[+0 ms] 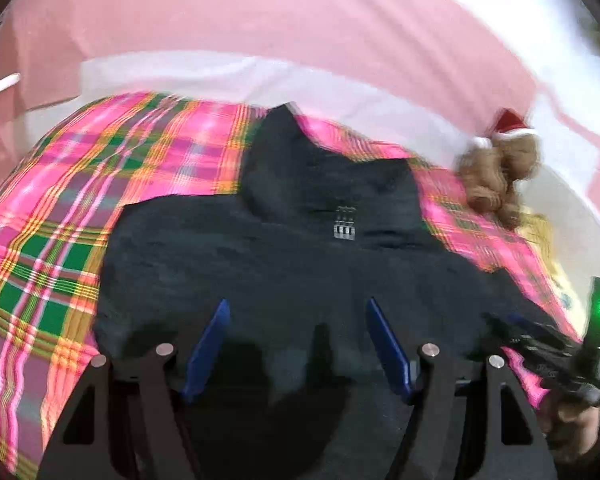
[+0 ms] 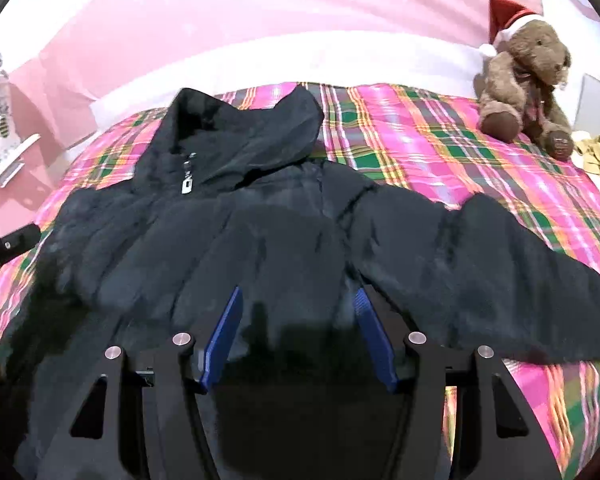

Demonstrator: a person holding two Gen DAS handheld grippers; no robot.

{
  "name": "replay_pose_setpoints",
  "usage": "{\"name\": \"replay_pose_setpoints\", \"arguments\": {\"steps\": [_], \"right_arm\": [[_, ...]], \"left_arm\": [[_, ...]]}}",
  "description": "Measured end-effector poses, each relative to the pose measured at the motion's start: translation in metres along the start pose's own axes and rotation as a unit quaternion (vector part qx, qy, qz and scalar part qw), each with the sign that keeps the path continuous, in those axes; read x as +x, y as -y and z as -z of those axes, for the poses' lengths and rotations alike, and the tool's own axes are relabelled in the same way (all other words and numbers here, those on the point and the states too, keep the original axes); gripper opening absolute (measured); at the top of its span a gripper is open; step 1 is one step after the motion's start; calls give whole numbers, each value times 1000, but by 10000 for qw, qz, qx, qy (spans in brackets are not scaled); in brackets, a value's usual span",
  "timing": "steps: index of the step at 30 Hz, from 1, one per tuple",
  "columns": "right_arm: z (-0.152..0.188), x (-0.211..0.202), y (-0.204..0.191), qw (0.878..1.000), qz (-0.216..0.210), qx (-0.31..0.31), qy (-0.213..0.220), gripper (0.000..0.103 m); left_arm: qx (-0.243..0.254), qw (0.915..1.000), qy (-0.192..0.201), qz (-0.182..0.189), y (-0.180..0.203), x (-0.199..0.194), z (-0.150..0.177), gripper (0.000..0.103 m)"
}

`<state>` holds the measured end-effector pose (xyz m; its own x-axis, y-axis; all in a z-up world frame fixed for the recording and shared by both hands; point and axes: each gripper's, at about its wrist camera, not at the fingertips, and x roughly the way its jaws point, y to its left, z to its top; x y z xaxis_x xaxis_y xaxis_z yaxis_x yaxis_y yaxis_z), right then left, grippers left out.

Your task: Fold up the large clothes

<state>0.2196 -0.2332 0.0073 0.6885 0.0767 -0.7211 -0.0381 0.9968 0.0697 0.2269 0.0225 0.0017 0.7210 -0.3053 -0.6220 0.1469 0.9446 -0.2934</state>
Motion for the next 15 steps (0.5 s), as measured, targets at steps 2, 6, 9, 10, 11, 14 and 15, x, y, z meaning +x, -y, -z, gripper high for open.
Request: {"name": "replay_pose_setpoints", "arguments": {"steps": [2, 6, 9, 10, 11, 14, 15], "right_arm": [[11, -19, 7, 10000, 18, 42, 43, 60], [29, -52, 27, 9995, 154, 246, 110, 60], [38, -66, 40, 9989, 275, 366, 131, 60], [41, -71, 44, 9986, 326, 392, 143, 60], [43, -74, 49, 9983, 354, 427, 155, 60], [47, -81, 61, 9975, 410, 547, 199, 60], [48, -82, 64, 9971, 431, 581, 220, 60]], "left_arm": [[158, 9995, 18, 274, 25, -16, 10, 72], [440, 9969, -2, 654, 67, -36, 27, 72], [586, 9951, -38, 801, 91, -40, 34, 72], [621, 9945, -79, 841, 97, -39, 36, 72], [664, 9940, -124, 855, 101, -37, 37, 72], [776, 9928, -224, 886, 114, -30, 41, 72], [816, 9924, -249, 891, 118, -29, 42, 72]]}}
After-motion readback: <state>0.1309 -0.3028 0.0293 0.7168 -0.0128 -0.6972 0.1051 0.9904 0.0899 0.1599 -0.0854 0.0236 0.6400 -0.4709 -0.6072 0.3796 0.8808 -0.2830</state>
